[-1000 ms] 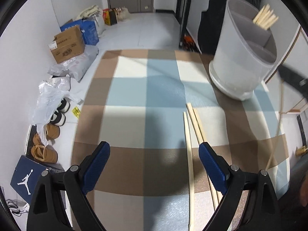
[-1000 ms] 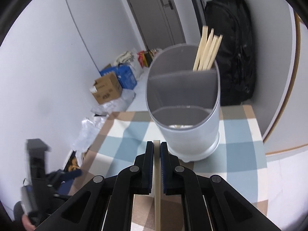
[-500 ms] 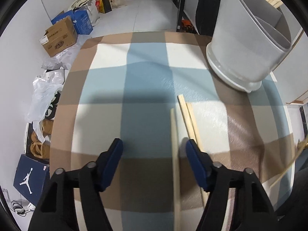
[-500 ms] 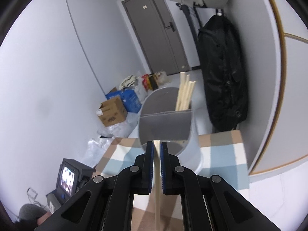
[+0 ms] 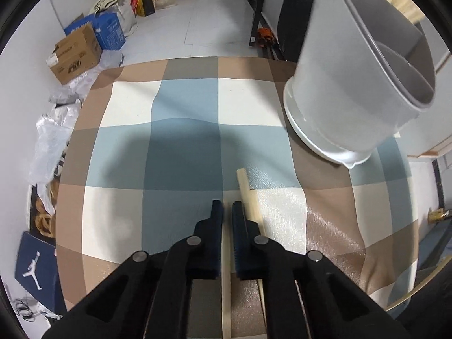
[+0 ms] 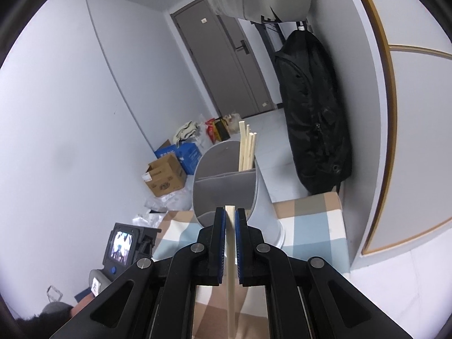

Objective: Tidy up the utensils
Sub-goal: 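Raise both held chopsticks upright above the white holder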

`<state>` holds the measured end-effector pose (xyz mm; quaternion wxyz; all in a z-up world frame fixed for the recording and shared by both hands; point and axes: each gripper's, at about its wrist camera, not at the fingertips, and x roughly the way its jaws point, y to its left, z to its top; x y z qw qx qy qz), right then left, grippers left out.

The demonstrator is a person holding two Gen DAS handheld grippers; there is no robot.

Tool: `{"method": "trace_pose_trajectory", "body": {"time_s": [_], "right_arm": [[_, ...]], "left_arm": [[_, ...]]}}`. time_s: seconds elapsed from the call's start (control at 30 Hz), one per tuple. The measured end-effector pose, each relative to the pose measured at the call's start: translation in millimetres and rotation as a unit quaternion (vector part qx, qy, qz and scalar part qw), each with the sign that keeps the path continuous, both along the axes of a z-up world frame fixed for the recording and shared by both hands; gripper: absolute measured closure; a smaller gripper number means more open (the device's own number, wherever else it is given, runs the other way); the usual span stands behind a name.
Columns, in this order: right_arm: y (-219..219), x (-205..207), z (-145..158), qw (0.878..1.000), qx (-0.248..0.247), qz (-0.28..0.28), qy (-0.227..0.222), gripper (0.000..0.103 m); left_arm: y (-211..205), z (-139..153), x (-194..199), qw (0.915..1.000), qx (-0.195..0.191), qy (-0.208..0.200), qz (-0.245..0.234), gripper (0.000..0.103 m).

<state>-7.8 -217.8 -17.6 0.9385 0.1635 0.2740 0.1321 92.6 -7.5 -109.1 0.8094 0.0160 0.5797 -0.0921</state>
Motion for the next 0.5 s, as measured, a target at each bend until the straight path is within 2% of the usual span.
{"method": "trace_pose_trajectory", "body": {"time_s": [0.13, 0.2, 0.33, 0.5], "right_arm": [[-2, -3, 1, 1.000, 0.000, -0.003, -0.003, 0.097], [-2, -4, 1, 1.000, 0.000, -0.003, -0.004, 0.097], [-1, -6, 3, 1.000, 0.001, -0.004, -0.010, 0.097], [5, -8, 6, 1.000, 0.002, -0.003, -0.014, 0.097]], "left_arm": [[14, 4, -3, 0.9993, -0.020, 0.000, 0.032, 0.103], [18, 7, -6, 0.9979, -0.045, 0.002, 0.046, 0.103], [30, 26, -15, 0.9952, -0.063, -0.025, 0.070, 0.103], [34, 59, -34, 0.9901, -0.082, -0.080, 0.081, 0.103]]}}
